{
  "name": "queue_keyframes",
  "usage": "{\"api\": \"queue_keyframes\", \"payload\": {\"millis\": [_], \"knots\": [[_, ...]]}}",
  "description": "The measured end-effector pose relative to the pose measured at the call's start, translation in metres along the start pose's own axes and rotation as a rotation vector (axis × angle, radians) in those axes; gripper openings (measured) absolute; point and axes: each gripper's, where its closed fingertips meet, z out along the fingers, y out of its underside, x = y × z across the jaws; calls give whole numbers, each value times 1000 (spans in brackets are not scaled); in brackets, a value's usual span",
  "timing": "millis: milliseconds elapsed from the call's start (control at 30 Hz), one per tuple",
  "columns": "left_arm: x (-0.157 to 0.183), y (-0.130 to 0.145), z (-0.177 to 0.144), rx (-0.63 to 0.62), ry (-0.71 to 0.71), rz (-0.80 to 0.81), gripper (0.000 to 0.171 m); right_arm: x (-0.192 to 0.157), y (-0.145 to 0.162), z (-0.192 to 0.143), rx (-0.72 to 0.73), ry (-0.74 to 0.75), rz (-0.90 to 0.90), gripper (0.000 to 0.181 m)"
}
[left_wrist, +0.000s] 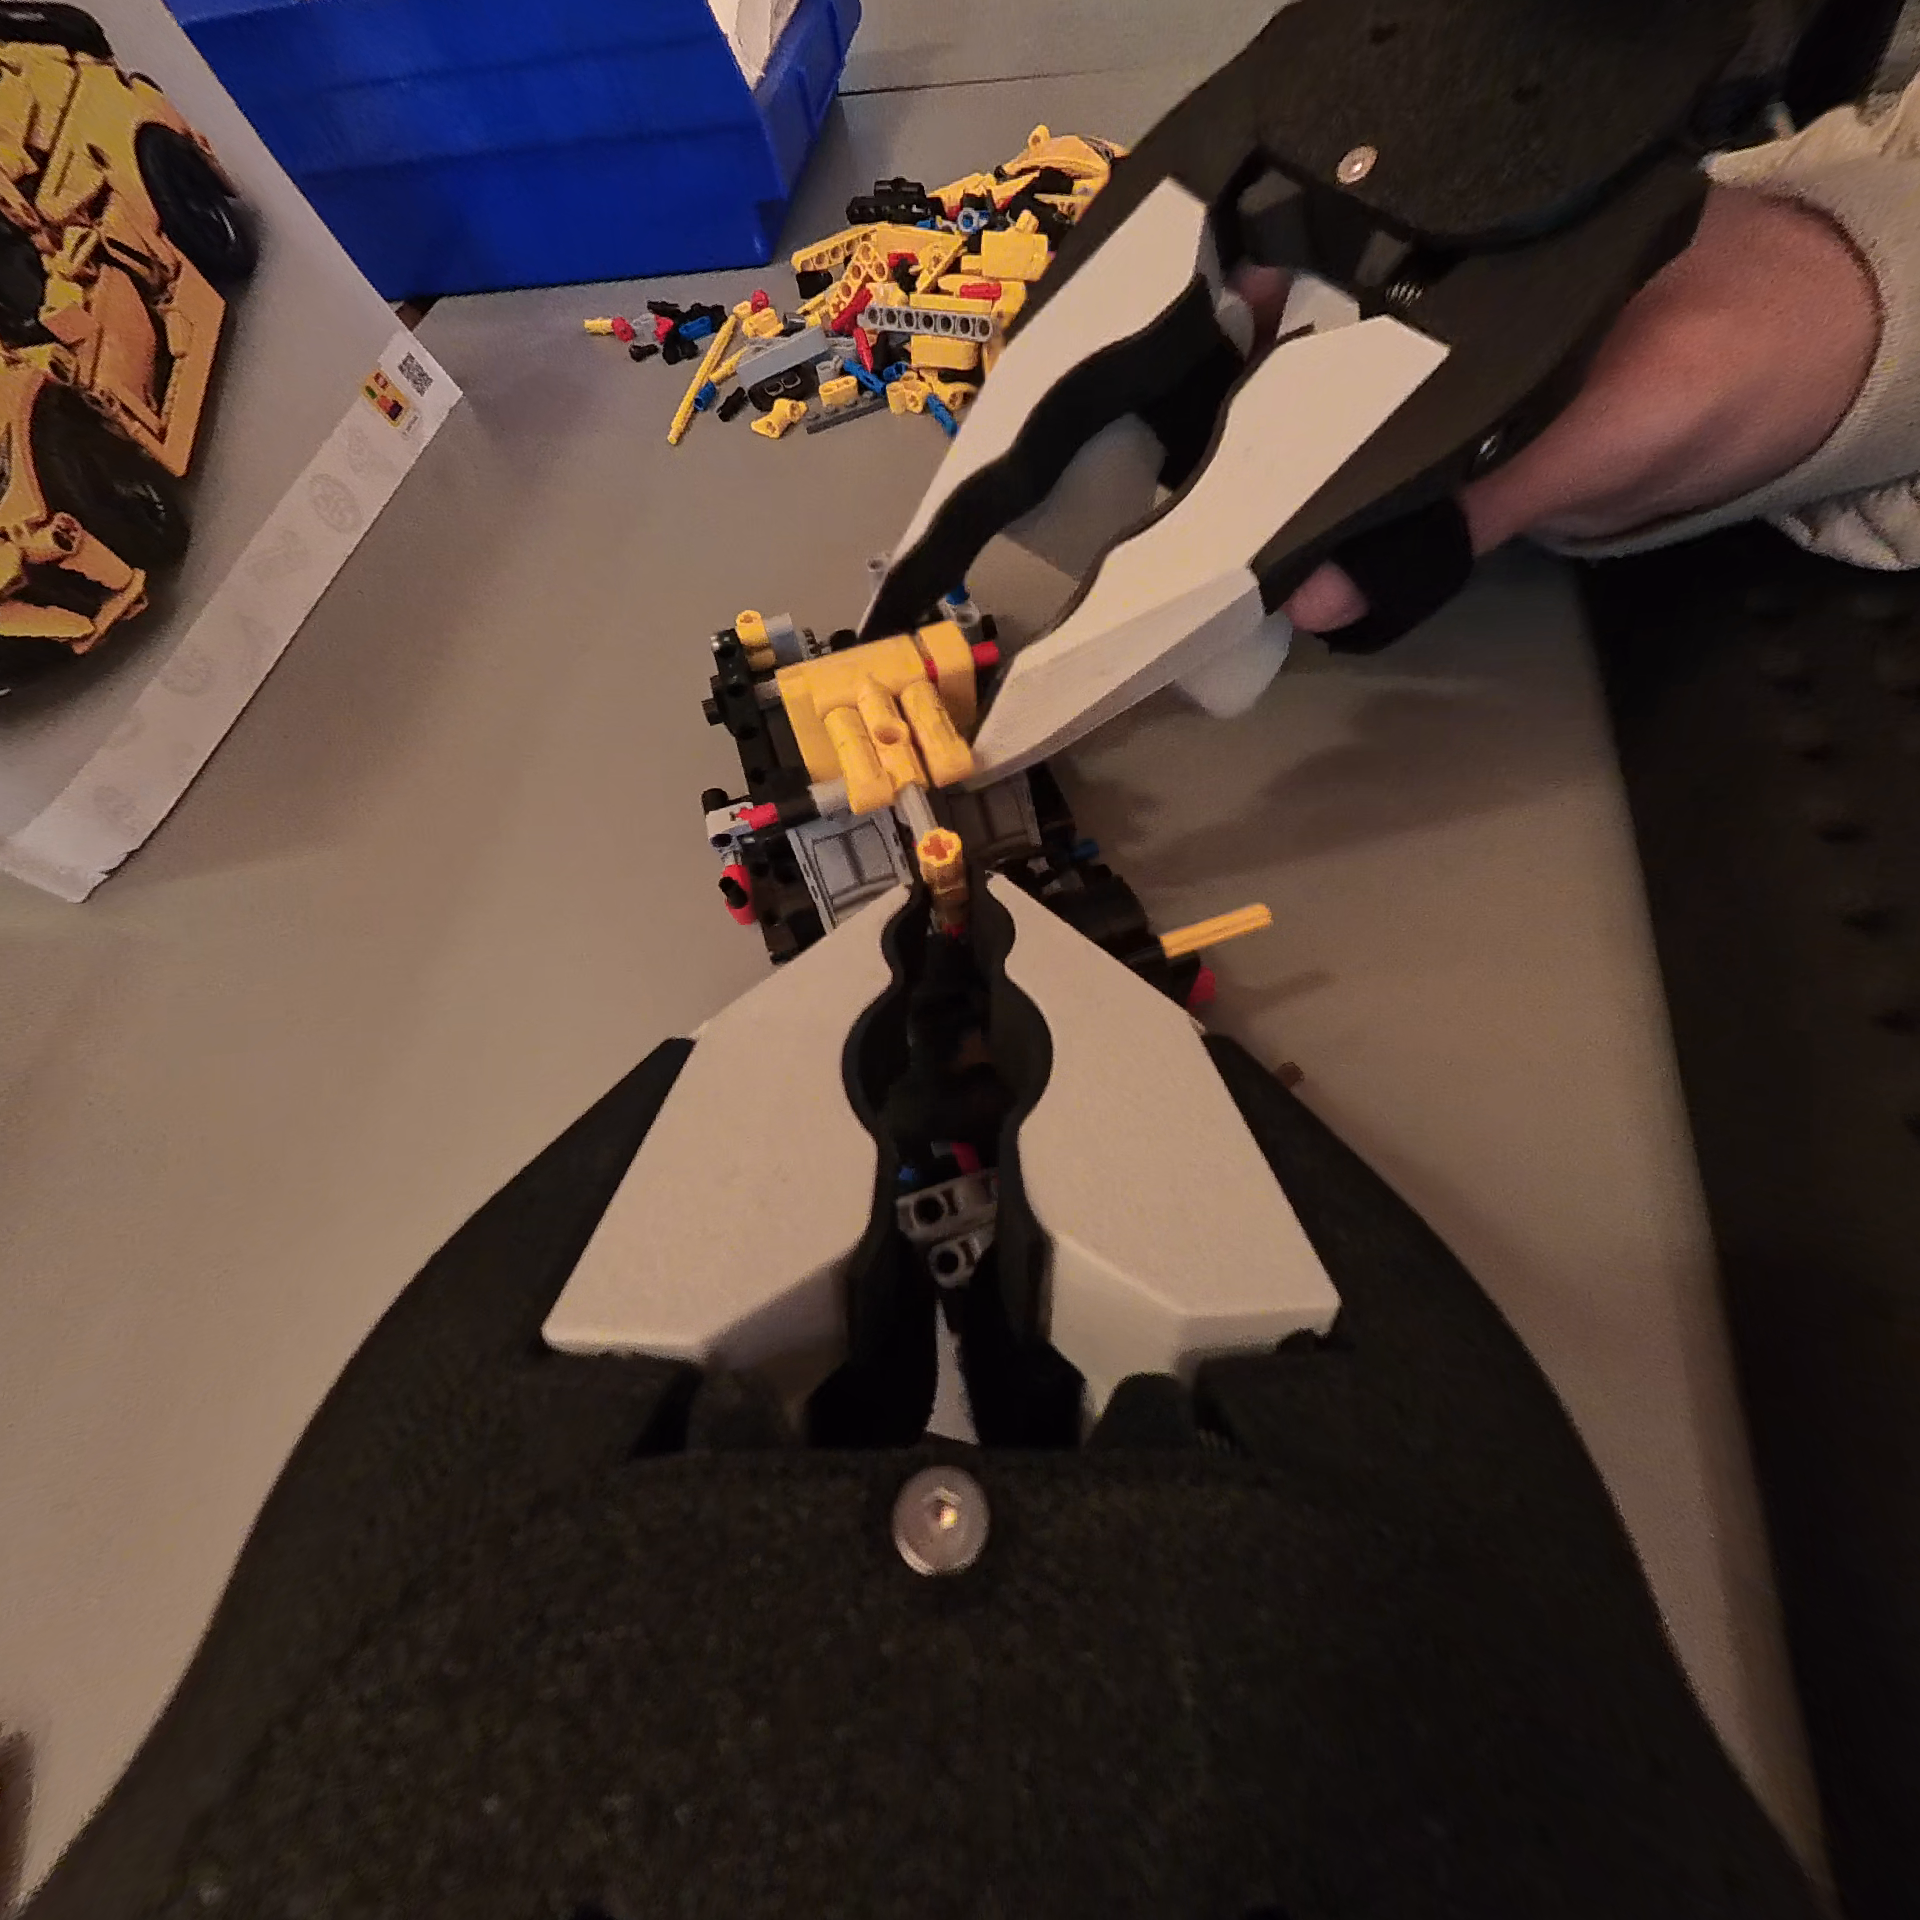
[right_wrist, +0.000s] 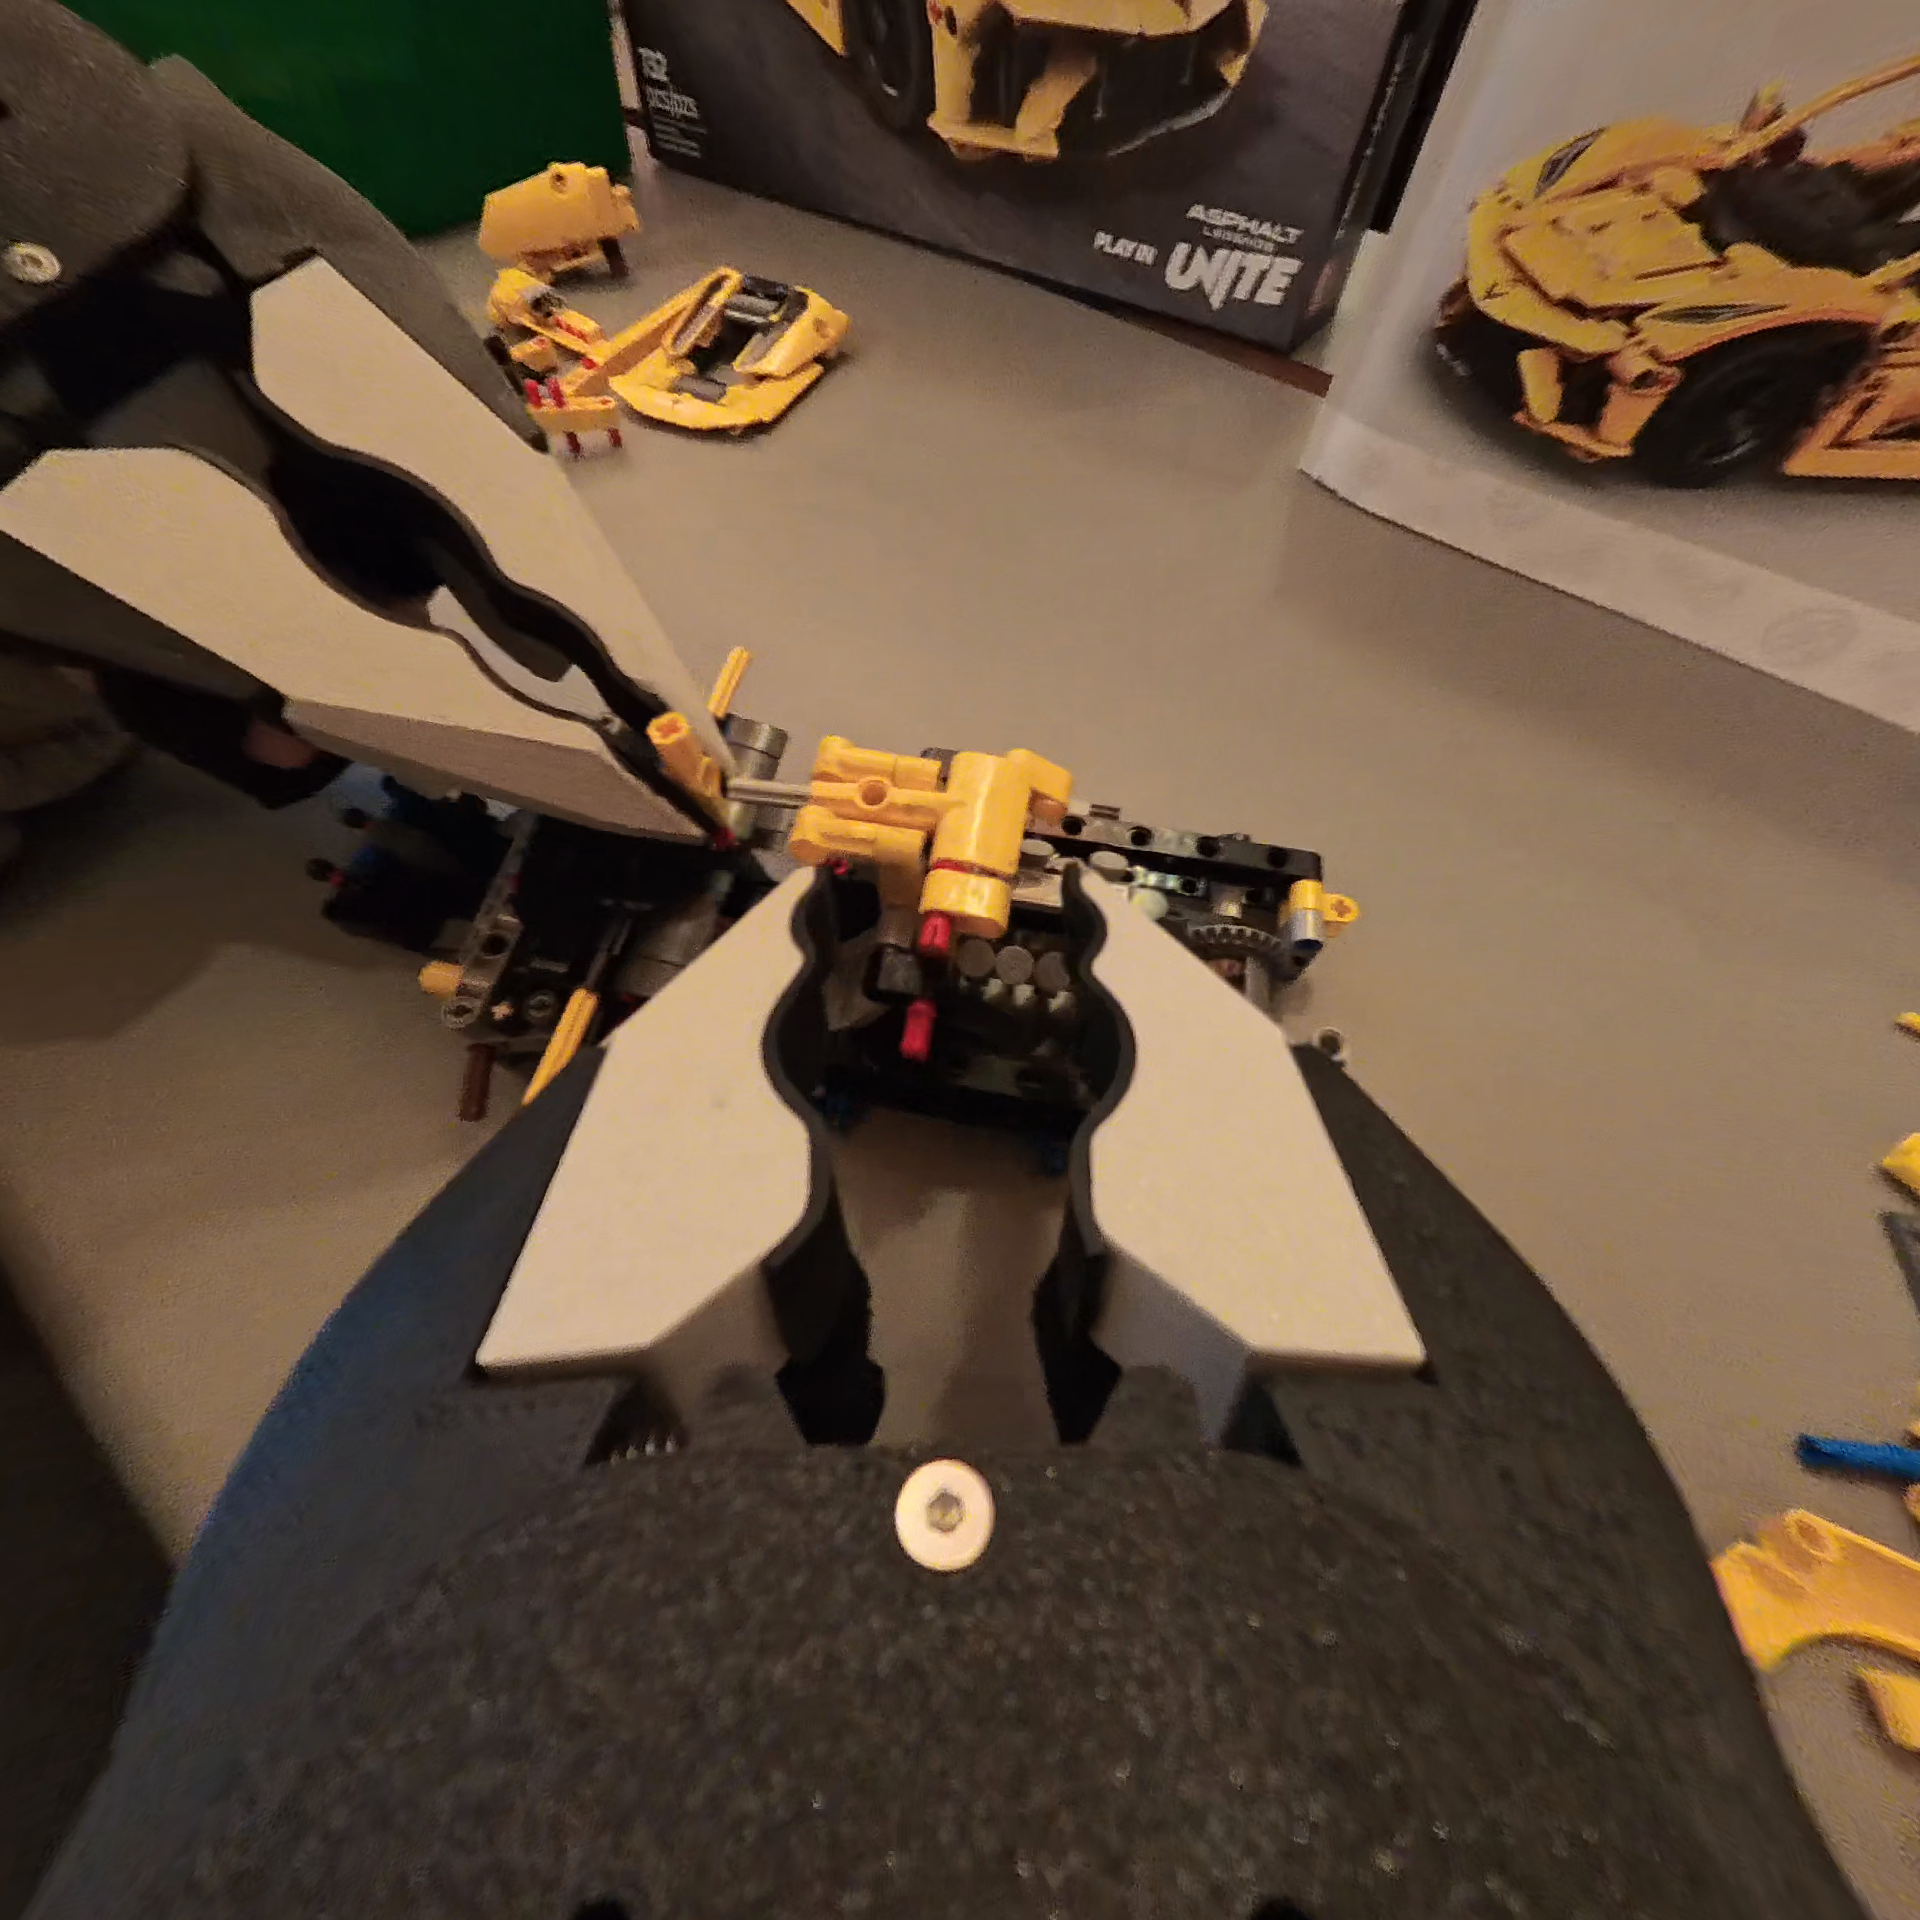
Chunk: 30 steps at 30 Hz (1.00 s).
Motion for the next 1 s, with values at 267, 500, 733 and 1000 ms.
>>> {"api": "queue_keyframes", "payload": {"millis": [267,500,733,1000], "knots": [[-19,-46,-63,389,188,-358,7,-17,-37,-21,221,-92,-29,47],[-3,-77,-53,564,379,-561,7,-45,-72,-41,415,22,-209,28],[2,-65,-28,444,271,-470,8,-43,-53,-26,285,54,-230,10],[7,-59,-20,397,258,-443,8,-41,-45,-21,230,74,-242,5]]}}
